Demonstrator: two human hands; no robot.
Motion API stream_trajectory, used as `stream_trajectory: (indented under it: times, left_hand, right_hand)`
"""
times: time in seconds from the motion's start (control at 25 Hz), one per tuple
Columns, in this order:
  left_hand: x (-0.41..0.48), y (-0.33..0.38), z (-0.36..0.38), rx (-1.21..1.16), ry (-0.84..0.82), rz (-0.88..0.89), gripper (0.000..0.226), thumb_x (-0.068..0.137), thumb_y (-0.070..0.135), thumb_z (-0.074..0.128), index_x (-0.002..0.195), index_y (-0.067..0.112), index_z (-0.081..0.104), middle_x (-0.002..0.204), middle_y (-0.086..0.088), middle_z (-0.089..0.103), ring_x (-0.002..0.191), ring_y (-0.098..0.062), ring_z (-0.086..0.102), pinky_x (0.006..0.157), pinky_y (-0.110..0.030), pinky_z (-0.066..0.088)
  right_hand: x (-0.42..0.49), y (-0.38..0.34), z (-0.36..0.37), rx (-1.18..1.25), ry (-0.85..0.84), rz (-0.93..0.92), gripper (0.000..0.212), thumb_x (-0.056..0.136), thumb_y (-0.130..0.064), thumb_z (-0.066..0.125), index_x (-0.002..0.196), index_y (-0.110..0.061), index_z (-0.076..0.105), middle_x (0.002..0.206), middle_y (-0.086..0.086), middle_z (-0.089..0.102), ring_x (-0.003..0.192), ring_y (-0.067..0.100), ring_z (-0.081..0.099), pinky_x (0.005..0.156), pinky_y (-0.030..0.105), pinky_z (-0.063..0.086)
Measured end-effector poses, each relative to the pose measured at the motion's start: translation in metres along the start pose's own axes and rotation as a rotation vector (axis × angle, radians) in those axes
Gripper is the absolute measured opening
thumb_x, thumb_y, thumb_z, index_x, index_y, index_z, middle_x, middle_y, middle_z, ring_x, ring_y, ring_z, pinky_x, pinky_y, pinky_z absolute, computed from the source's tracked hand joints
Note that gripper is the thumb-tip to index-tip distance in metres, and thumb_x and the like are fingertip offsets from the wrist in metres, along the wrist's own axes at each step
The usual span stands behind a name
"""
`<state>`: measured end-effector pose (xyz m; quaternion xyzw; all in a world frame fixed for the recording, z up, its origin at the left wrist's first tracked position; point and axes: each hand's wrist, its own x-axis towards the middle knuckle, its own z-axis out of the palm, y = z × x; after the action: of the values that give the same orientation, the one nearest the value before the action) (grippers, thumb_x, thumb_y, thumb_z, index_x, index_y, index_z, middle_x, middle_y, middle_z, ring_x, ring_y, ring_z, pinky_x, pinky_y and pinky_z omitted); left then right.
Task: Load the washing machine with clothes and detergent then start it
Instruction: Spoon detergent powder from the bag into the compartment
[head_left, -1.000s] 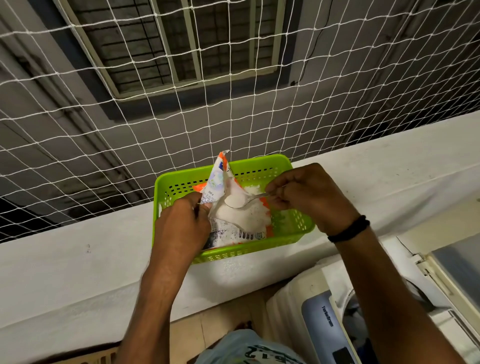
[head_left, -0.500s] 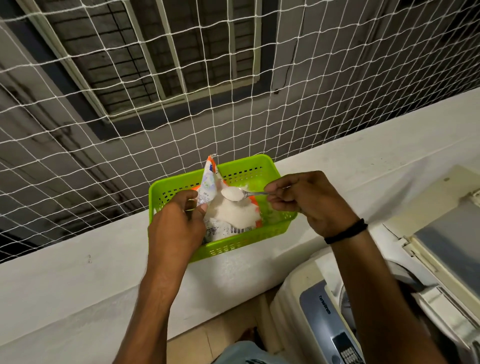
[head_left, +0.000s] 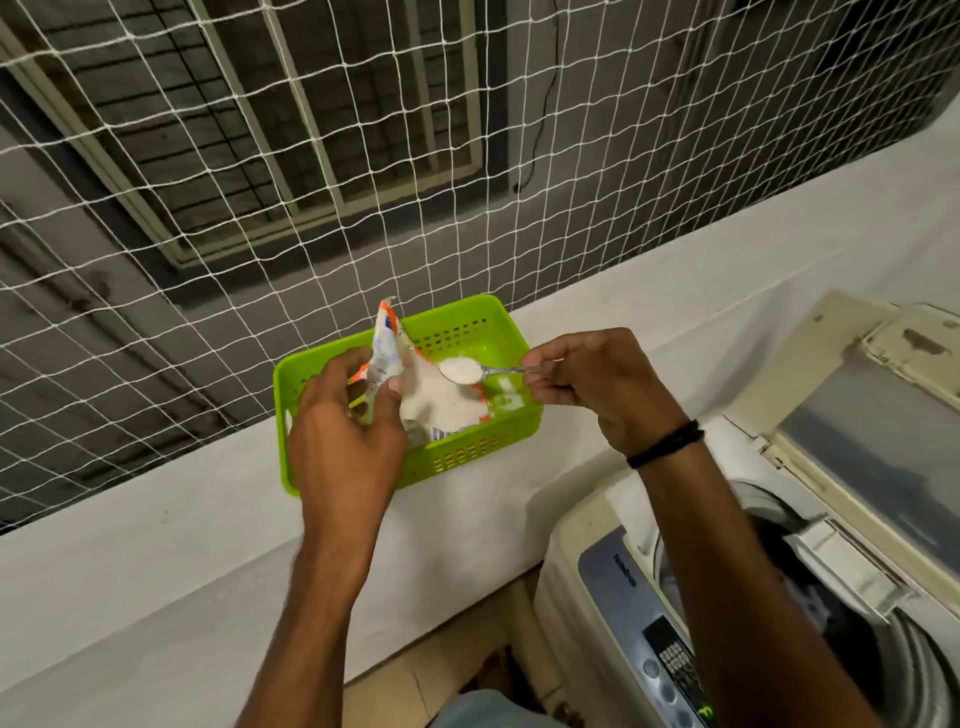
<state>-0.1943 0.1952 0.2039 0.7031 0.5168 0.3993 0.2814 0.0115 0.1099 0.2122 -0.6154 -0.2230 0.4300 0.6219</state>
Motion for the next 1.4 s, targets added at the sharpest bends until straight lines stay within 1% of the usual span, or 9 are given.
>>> stream_trajectory:
  times: [0.2, 0.32, 0.52, 0.68, 0.76, 0.88, 1.12, 1.28, 1.4]
  left_hand:
    - [-0.019, 0.019, 0.013, -0.2, -0.005, 0.059, 0.023, 0.092, 0.028, 0.066, 0.115, 0.028, 0.066, 0.112, 0.008, 0.068, 0.093, -0.006, 0.068, 0.073, -0.034, 0.059]
    - [-0.035, 0.031, 0.03, -0.259, -0.073, 0.107, 0.019, 0.093, 0.026, 0.066, 0.112, 0.025, 0.067, 0.109, 0.007, 0.07, 0.086, 0.001, 0.067, 0.068, -0.017, 0.052]
    - [-0.069, 0.043, 0.073, -0.291, -0.296, 0.132, 0.017, 0.093, 0.025, 0.065, 0.111, 0.025, 0.067, 0.105, 0.009, 0.069, 0.081, -0.004, 0.063, 0.07, -0.02, 0.048]
    - [-0.102, 0.052, 0.124, -0.332, -0.483, 0.094, 0.014, 0.093, 0.024, 0.066, 0.106, 0.027, 0.067, 0.099, 0.015, 0.069, 0.078, 0.002, 0.063, 0.073, -0.017, 0.049]
    - [-0.121, 0.059, 0.152, -0.342, -0.58, 0.097, 0.014, 0.093, 0.022, 0.064, 0.106, 0.024, 0.068, 0.098, 0.016, 0.068, 0.08, 0.007, 0.063, 0.073, -0.011, 0.048]
    - [-0.151, 0.068, 0.198, -0.313, -0.705, 0.12, 0.015, 0.094, 0.02, 0.061, 0.108, 0.019, 0.068, 0.1, 0.009, 0.07, 0.086, 0.005, 0.063, 0.07, -0.003, 0.044]
    - [-0.21, 0.062, 0.298, -0.177, -0.962, 0.144, 0.021, 0.097, 0.014, 0.053, 0.112, 0.014, 0.067, 0.115, -0.003, 0.07, 0.108, -0.021, 0.065, 0.085, -0.019, 0.046]
    - [-0.243, 0.059, 0.361, -0.002, -1.189, 0.16, 0.034, 0.102, 0.011, 0.043, 0.132, 0.008, 0.058, 0.136, -0.009, 0.06, 0.125, -0.025, 0.055, 0.089, -0.011, 0.032]
    - [-0.263, 0.054, 0.401, 0.125, -1.328, 0.204, 0.042, 0.101, 0.012, 0.043, 0.143, 0.009, 0.047, 0.147, -0.012, 0.05, 0.136, -0.03, 0.046, 0.109, -0.031, 0.035]
  right_hand:
    - [-0.026, -0.003, -0.026, -0.04, 0.052, -0.034, 0.019, 0.092, 0.014, 0.048, 0.101, 0.024, 0.061, 0.056, 0.008, 0.065, 0.051, 0.01, 0.065, 0.057, 0.022, 0.059]
    - [-0.049, -0.003, -0.05, -0.008, 0.15, -0.026, 0.02, 0.091, 0.015, 0.047, 0.1, 0.025, 0.062, 0.067, 0.017, 0.064, 0.05, 0.012, 0.064, 0.058, 0.024, 0.059]
    - [-0.088, 0.009, -0.1, 0.07, 0.341, 0.05, 0.021, 0.091, 0.014, 0.049, 0.106, 0.026, 0.058, 0.074, 0.018, 0.06, 0.05, 0.015, 0.062, 0.055, 0.02, 0.057]
    - [-0.111, 0.035, -0.152, 0.173, 0.512, 0.173, 0.026, 0.095, 0.013, 0.044, 0.115, 0.027, 0.053, 0.062, 0.015, 0.058, 0.057, 0.018, 0.057, 0.049, 0.014, 0.052]
    - [-0.121, 0.055, -0.181, 0.207, 0.607, 0.195, 0.026, 0.093, 0.014, 0.045, 0.115, 0.025, 0.054, 0.066, 0.017, 0.061, 0.059, 0.018, 0.061, 0.054, 0.015, 0.054]
    - [-0.135, 0.088, -0.224, 0.21, 0.75, 0.208, 0.028, 0.086, 0.011, 0.054, 0.113, 0.014, 0.062, 0.09, 0.017, 0.065, 0.078, 0.022, 0.066, 0.076, 0.03, 0.059]
    - [-0.149, 0.16, -0.303, 0.299, 0.964, 0.254, 0.027, 0.084, 0.008, 0.056, 0.11, 0.009, 0.064, 0.084, 0.01, 0.065, 0.074, 0.02, 0.065, 0.076, 0.031, 0.058]
    - [-0.148, 0.211, -0.345, 0.283, 1.094, 0.315, 0.023, 0.085, 0.001, 0.056, 0.105, 0.006, 0.066, 0.096, 0.02, 0.07, 0.071, 0.019, 0.062, 0.076, 0.032, 0.057]
    - [-0.142, 0.243, -0.365, 0.177, 1.147, 0.386, 0.017, 0.082, -0.007, 0.061, 0.093, -0.004, 0.072, 0.107, 0.028, 0.069, 0.075, 0.022, 0.062, 0.088, 0.047, 0.056]
